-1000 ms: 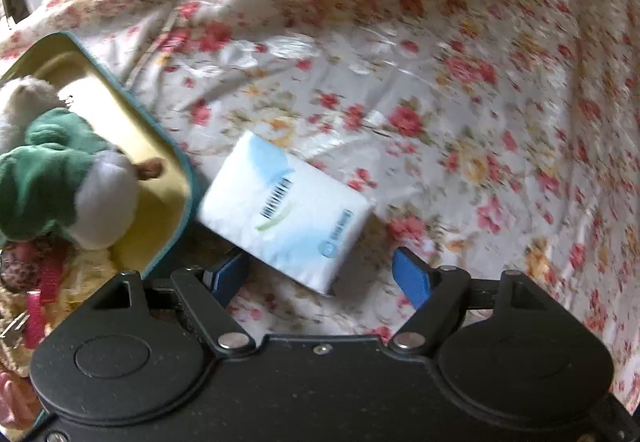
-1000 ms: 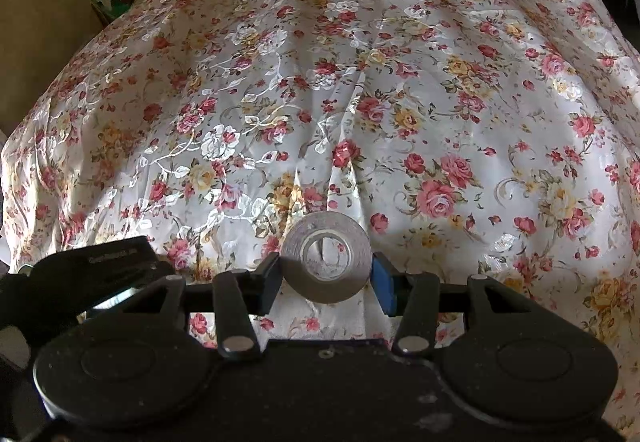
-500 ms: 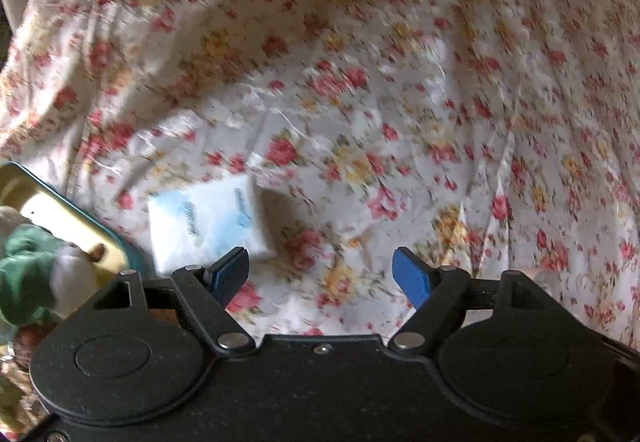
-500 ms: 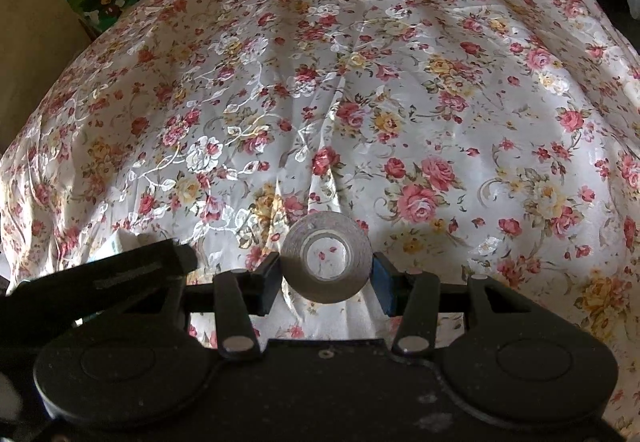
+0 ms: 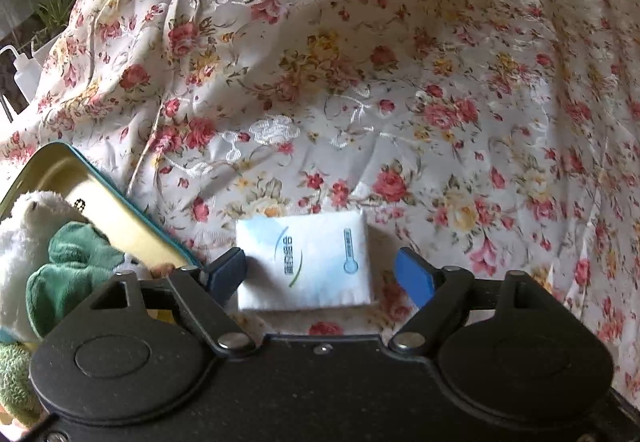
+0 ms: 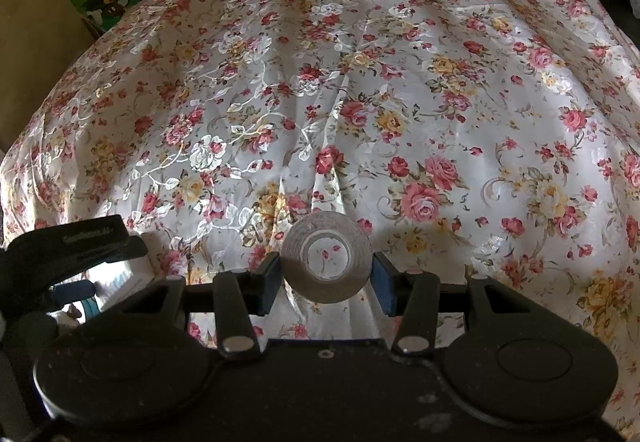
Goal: Organize soft objects
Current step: 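Lower left gripper onto the white tissue pack and close on it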
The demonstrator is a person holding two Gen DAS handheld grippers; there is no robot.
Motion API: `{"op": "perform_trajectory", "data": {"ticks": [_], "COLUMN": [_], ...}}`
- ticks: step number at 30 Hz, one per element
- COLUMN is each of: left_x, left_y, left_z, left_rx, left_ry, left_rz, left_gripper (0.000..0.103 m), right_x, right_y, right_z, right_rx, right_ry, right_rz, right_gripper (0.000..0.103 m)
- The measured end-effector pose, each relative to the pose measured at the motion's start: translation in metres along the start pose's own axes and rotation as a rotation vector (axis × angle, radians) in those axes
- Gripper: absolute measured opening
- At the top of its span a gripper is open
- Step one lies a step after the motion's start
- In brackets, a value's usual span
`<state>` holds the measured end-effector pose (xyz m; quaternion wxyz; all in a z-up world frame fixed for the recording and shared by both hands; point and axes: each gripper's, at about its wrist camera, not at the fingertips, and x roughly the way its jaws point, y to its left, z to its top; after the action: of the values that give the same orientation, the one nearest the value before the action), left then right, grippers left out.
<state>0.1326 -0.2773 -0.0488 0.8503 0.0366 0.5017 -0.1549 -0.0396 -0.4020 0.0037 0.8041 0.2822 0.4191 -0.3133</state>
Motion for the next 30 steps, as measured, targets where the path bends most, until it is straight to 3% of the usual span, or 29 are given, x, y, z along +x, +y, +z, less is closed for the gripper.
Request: {"op": "perform_trajectory", "data": {"ticks": [9, 17, 26, 30], "left_x": [0.005, -0.008, -0.024, -0.035], "left_y": [-0.012, -0.028, -0.023, -0.015], "left_z": [0.001, -0.004, -0.013, -0.011], "left_rx": [0.024, 0.056, 0.145, 0.156], "left_ry": [-0.021, -0.041, -0.033, -0.042], "left_rz": [0.015, -0.033, -0.033, -0.085], "left_gripper": [0.086, 0.086, 0.086, 0.086], "right_x": [0.003, 0.004, 0.005, 0.005], "right_y": [0.000, 0.001, -0.001, -0.001], "right_z": [0.000, 0.000, 0.001, 0.001], "right_rx": [-0.006, -0.014, -0.011, -0.012], "right_ry": [0.008, 0.011, 0.010, 0.010], "right_rz": [0.011, 0.007, -0.002, -0.002], "right_gripper": [0.047, 0.047, 0.047, 0.047]}}
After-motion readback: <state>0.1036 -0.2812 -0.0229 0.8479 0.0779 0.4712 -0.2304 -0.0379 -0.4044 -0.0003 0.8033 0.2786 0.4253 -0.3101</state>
